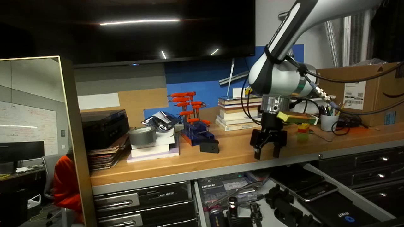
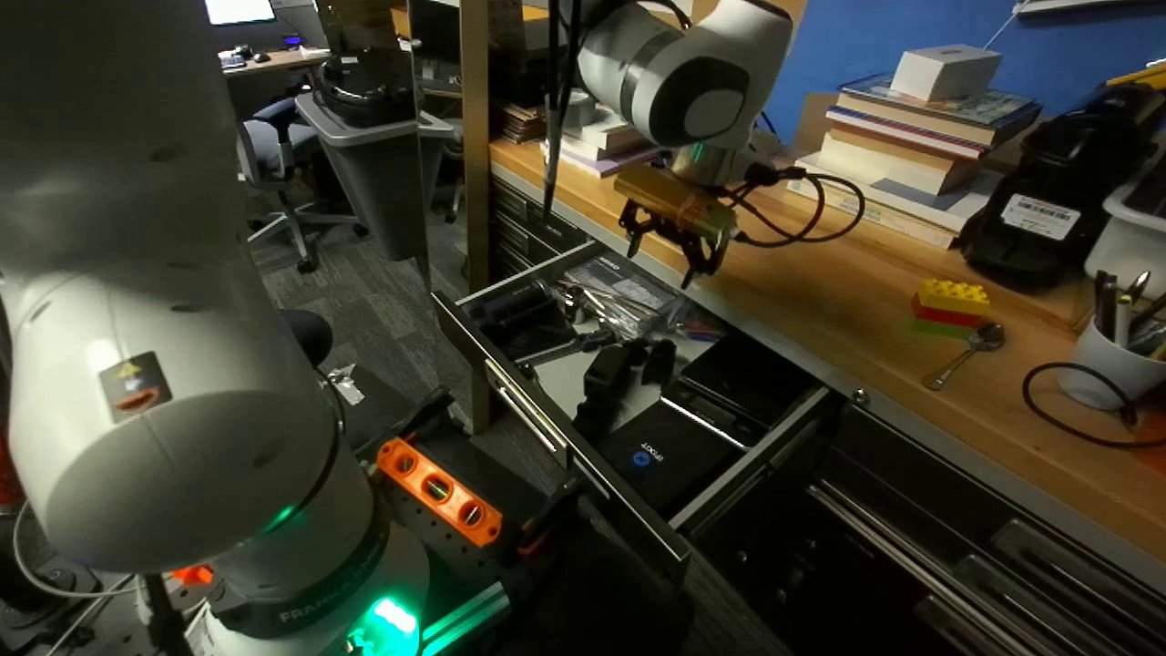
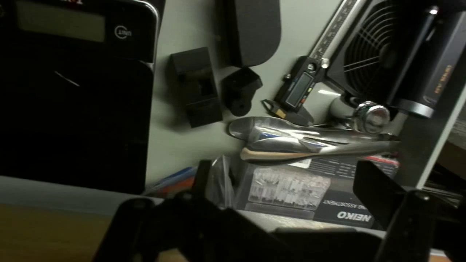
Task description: Place the three black objects inside the open drawer and push the drawer closed
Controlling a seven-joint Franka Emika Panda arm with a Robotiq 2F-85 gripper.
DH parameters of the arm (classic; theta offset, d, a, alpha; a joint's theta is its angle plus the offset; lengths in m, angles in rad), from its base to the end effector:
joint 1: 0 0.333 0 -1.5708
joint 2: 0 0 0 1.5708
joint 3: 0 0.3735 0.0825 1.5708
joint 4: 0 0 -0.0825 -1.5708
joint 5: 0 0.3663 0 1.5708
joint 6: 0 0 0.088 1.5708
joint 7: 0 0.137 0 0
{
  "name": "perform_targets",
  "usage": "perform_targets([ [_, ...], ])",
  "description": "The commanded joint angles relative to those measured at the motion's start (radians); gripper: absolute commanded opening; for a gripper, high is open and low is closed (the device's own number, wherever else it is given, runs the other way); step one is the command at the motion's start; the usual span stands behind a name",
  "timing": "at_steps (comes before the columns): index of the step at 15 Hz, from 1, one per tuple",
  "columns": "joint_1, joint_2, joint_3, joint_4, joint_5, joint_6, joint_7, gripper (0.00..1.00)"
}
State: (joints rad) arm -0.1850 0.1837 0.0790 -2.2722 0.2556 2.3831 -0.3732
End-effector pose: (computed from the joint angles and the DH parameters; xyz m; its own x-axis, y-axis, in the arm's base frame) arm 0.5216 -0.0482 0.3119 0.9969 0.0758 -0.0201 0.0705 -0.9783 -0.1949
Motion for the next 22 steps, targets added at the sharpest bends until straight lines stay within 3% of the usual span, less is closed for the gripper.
perform_targets([
  [1,0.077,-0.068,-0.023,0.044,-0.032,-0.119,0.149,1.00],
  [8,0.200,-0.030,-0.017,0.155,-0.118,-0.129,0.509,1.00],
  [15,0.268,0.083,-0.042,0.328,-0.221,-0.173,0.871,1.00],
  [16,0.275,0.096,-0.046,0.351,-0.233,-0.186,0.886,1.00],
  [18,0.277,0.103,-0.029,0.375,-0.259,-0.234,0.731,1.00],
  [22,0.291,0.103,-0.008,0.401,-0.279,-0.261,0.567,1.00],
])
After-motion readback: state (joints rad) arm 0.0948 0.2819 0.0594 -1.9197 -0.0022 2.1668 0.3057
